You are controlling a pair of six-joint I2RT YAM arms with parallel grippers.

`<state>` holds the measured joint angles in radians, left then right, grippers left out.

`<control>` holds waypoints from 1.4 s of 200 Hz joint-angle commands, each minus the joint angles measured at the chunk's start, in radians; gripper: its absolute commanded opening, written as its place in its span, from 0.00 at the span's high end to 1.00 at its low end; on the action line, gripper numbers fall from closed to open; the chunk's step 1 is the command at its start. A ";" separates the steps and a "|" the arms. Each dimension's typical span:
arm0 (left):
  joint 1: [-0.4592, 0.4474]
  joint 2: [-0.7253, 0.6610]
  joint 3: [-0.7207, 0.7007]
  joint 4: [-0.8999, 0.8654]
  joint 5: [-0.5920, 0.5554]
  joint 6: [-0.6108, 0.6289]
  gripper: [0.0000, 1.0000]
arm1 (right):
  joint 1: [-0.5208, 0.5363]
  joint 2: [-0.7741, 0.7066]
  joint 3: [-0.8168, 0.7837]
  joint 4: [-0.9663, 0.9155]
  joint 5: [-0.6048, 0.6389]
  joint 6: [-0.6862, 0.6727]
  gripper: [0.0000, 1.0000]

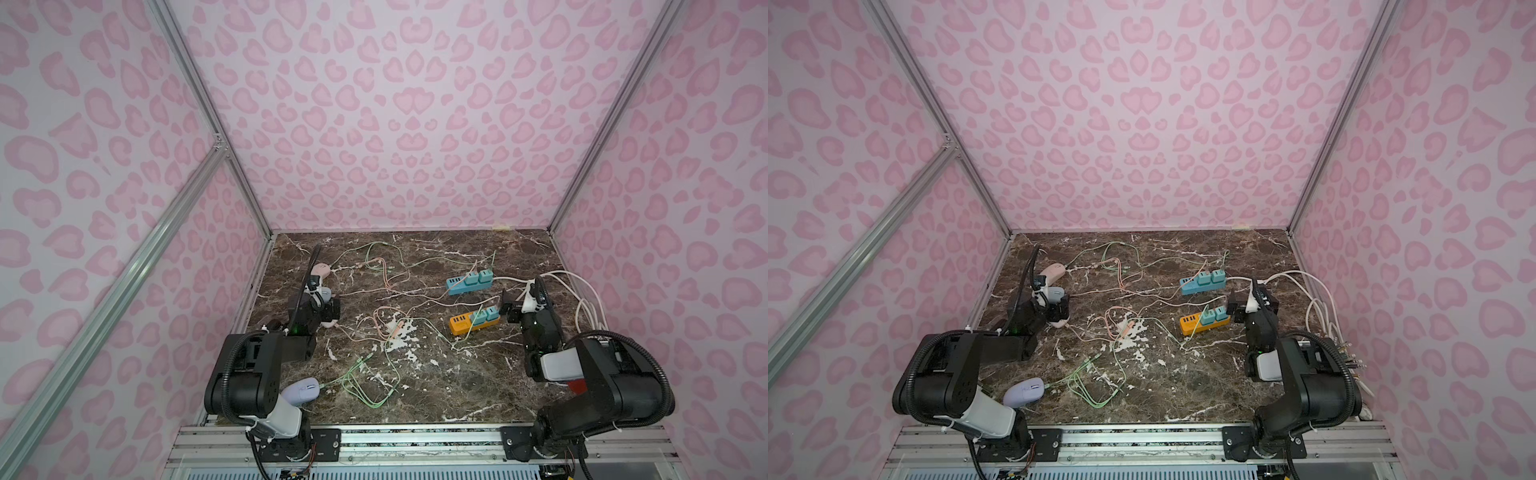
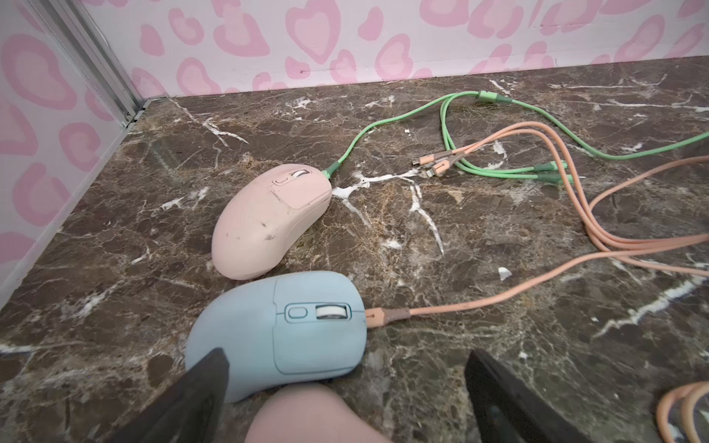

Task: Unplug the wireless mouse
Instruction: Remove the plug from the socket.

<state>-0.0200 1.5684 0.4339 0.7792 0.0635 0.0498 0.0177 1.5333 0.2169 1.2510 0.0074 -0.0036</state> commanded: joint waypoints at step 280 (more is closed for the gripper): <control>-0.275 -0.379 0.205 -0.338 0.206 -0.388 0.01 | -0.057 -0.551 0.315 -0.867 -0.125 0.662 0.09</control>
<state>-0.2054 1.1881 0.6353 0.4694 0.1230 -0.2592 0.0353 1.0122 0.5468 0.6647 0.1883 0.4446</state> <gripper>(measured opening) 0.988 0.983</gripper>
